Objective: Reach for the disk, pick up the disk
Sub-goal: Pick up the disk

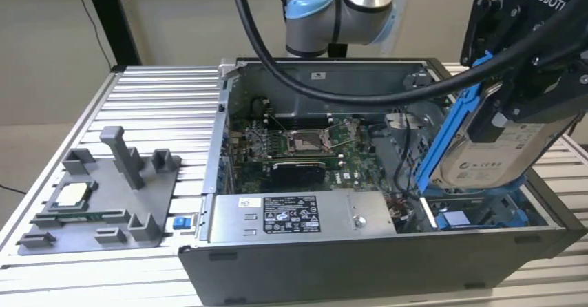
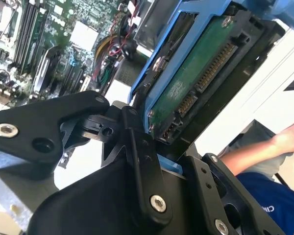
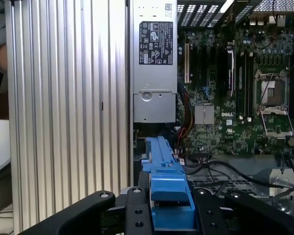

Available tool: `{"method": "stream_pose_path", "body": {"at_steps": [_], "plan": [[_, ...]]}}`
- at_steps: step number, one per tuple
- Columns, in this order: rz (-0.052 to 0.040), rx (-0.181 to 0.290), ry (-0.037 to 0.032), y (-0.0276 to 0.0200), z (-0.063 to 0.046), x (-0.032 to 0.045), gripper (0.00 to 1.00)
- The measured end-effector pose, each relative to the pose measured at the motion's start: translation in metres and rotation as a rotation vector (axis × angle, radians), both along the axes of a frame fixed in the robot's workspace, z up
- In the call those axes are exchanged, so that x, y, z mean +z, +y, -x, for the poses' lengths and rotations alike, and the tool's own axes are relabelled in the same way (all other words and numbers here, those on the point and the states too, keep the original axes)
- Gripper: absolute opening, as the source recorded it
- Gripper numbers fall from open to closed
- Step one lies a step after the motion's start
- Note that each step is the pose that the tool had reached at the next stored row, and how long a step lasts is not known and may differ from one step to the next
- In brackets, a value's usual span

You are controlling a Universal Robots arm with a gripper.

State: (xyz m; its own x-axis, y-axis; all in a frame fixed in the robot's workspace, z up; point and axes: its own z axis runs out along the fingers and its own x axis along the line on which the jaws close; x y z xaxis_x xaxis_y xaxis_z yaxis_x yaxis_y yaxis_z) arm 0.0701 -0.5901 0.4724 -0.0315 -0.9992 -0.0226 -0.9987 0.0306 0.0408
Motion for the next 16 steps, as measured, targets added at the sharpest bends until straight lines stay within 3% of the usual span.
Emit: {"method": "stream_pose_path", "body": {"at_steps": [16], "plan": [[-0.0109,0.000,0.0000,0.0026,-0.023,-0.0093,0.00]]}}
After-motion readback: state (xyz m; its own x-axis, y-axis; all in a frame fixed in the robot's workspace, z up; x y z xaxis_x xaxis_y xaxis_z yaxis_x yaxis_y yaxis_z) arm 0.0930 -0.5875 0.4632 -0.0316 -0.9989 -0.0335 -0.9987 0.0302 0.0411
